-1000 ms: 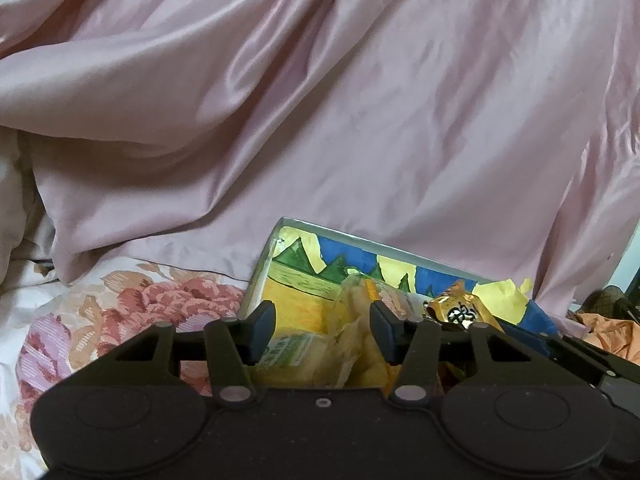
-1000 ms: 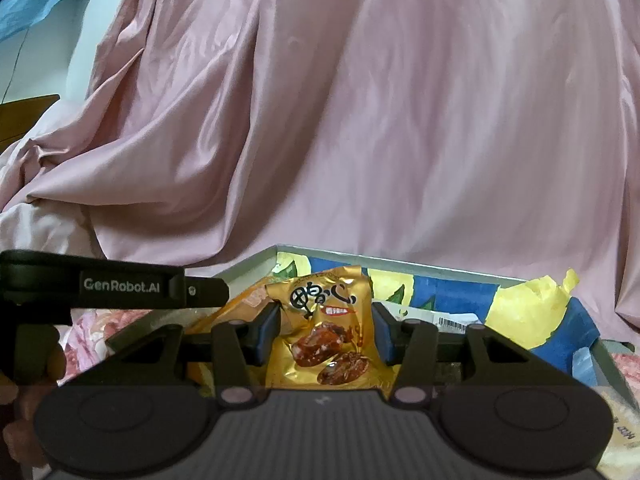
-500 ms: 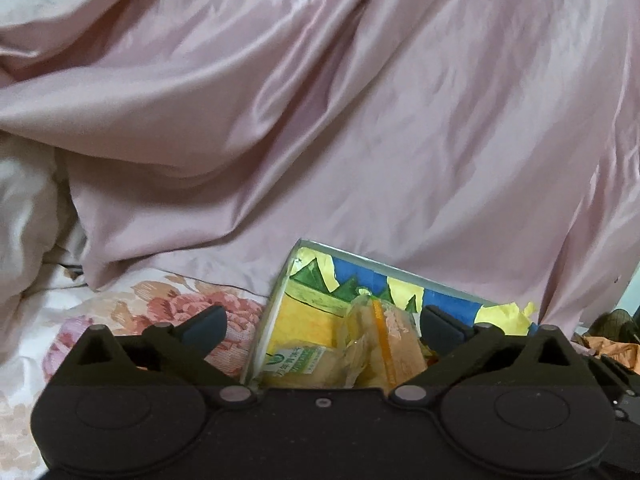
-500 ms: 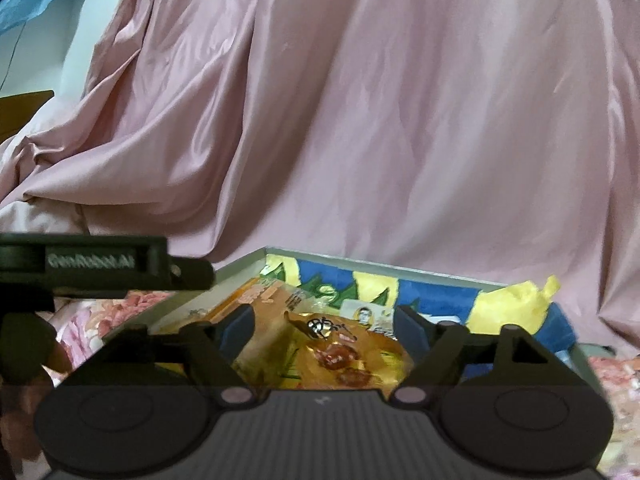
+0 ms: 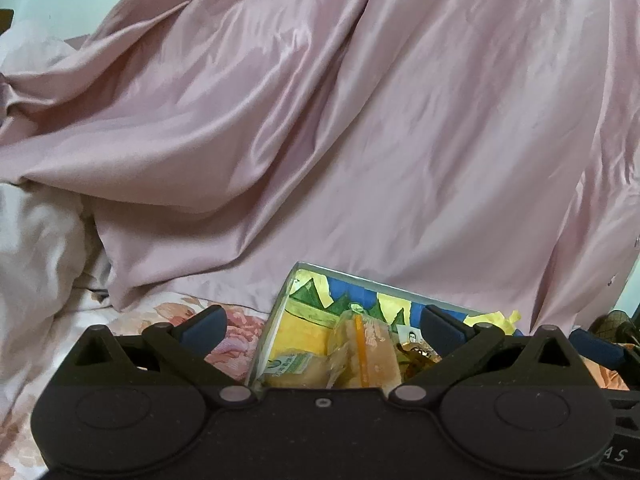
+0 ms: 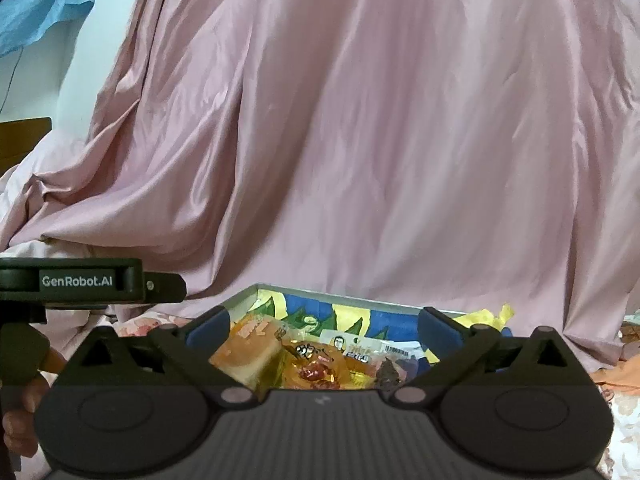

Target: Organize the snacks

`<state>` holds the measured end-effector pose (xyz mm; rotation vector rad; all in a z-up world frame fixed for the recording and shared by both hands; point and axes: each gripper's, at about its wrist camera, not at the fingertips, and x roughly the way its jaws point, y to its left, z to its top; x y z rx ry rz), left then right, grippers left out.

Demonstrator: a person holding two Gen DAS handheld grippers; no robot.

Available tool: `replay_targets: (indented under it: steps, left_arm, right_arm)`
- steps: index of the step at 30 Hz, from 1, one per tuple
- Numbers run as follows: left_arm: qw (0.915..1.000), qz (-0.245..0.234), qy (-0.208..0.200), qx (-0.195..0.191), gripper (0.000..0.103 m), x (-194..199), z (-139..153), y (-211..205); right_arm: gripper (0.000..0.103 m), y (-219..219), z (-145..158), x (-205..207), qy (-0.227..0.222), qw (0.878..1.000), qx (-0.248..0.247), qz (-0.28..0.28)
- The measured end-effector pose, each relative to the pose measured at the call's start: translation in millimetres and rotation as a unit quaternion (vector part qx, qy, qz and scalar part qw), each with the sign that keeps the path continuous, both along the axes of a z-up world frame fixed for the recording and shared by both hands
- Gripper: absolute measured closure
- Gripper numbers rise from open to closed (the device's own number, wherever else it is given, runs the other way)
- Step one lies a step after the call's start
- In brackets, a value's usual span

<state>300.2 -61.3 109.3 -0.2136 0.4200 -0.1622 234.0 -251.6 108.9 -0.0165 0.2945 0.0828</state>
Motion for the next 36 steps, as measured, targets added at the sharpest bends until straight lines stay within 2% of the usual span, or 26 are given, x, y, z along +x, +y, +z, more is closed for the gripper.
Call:
replay_targets:
  steps: [7, 15, 36]
  left_arm:
    - [0.9999, 0.005, -0.007, 0.009, 0.001, -16, 6, 0]
    - [0.9992, 0.017, -0.001, 0.037, 0.001, -37, 7, 1]
    - [0.9973, 0.022, -0.011, 0.069, 0.001, -125, -2, 4]
  right_arm:
    - [0.0, 0, 9, -16, -0.012, 1.0, 0.003, -0.003]
    - [0.0, -2, 14, -36, -0.023, 1.0, 0.009, -0.016]
    - [0.0, 2, 9, -116, -0.034, 0.999, 0.014, -0.031]
